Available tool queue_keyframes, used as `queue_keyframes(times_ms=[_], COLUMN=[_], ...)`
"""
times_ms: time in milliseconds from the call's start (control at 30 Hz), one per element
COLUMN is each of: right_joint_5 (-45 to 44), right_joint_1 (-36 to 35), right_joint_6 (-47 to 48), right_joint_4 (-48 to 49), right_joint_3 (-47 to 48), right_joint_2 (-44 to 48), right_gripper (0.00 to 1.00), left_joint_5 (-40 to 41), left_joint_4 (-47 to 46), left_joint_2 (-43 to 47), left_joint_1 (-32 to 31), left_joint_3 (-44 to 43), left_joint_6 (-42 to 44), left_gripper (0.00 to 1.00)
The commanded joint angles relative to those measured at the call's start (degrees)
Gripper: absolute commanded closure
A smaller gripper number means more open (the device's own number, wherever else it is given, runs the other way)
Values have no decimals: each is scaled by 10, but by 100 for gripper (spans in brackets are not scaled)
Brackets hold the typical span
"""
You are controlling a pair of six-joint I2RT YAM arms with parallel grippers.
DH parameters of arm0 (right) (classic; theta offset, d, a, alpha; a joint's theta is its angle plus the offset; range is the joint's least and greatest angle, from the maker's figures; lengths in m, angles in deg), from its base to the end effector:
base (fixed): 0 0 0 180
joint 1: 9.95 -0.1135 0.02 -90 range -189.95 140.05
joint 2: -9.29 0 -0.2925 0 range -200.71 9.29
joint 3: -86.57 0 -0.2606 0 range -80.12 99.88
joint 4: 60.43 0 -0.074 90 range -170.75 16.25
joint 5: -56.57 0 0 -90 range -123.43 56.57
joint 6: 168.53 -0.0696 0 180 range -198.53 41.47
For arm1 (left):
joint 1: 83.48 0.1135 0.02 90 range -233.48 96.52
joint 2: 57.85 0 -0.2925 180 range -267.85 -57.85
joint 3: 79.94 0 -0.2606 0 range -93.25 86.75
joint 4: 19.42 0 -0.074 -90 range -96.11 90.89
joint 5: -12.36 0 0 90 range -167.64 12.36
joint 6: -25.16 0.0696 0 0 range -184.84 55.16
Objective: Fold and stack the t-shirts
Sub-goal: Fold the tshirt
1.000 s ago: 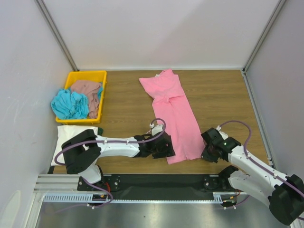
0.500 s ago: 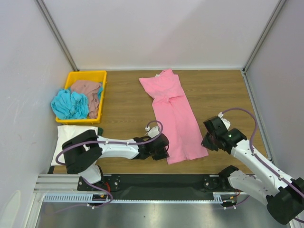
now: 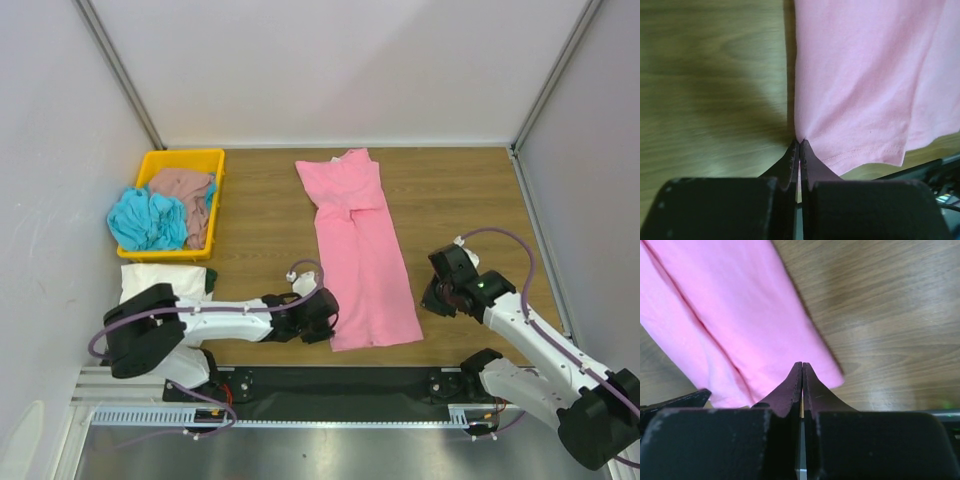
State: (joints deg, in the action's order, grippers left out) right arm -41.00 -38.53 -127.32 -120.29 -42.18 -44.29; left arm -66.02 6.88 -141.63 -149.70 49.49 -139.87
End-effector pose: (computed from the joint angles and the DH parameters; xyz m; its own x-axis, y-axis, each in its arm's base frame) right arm 0.1567 0.0749 0.2118 -0.8279 0.3982 -0.3950 0.3075 0.9112 0.2742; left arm 0.1251 -0.2492 0.1390 -0.9159 -0.2682 -0.2987 -0.1148 0.8880 -0.4453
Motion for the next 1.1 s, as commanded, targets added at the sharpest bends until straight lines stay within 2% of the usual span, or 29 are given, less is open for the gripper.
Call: queue_keyframes(times_ms=[0,300,400,500,533,600,633,700,800,900,1000,1067], right_joint_5=[27,70,94,120,128,137,136,137,128,118,124,135], right_joint_1=[1,-48,-69,-84,-88,-101,-114,-125,-147,-160,-162,-162], right_joint_6=[8,-11,-14,-8,-7,-7,-9,-12,-18,-28,-47,-64], right_joint_4=[39,134,170,216,229,261,270,289,279,255,234,226], right_joint_3=[-10,-44,-44,-41,-40,-33,-30,-22,-13,-32,-68,-89], right_joint_2=[7,4,-5,-21,-32,-46,-53,-81,-116,-109,-65,-36], right_gripper=[100,99,98,95,92,87,82,79,75,71,54,47], left_joint_5=[36,42,45,46,48,53,57,61,52,27,-4,-18], left_joint_4=[128,236,244,243,246,266,273,286,278,248,218,202], left_joint_2=[44,168,221,260,267,281,284,290,288,286,287,296], left_joint_1=[-2,35,43,43,43,43,43,43,43,43,43,43], left_joint_3=[27,101,117,114,105,92,77,60,57,68,97,108], left_joint_6=[13,6,11,25,29,40,44,62,87,98,90,84], left_gripper=[100,100,96,82,73,63,50,35,29,28,30,30])
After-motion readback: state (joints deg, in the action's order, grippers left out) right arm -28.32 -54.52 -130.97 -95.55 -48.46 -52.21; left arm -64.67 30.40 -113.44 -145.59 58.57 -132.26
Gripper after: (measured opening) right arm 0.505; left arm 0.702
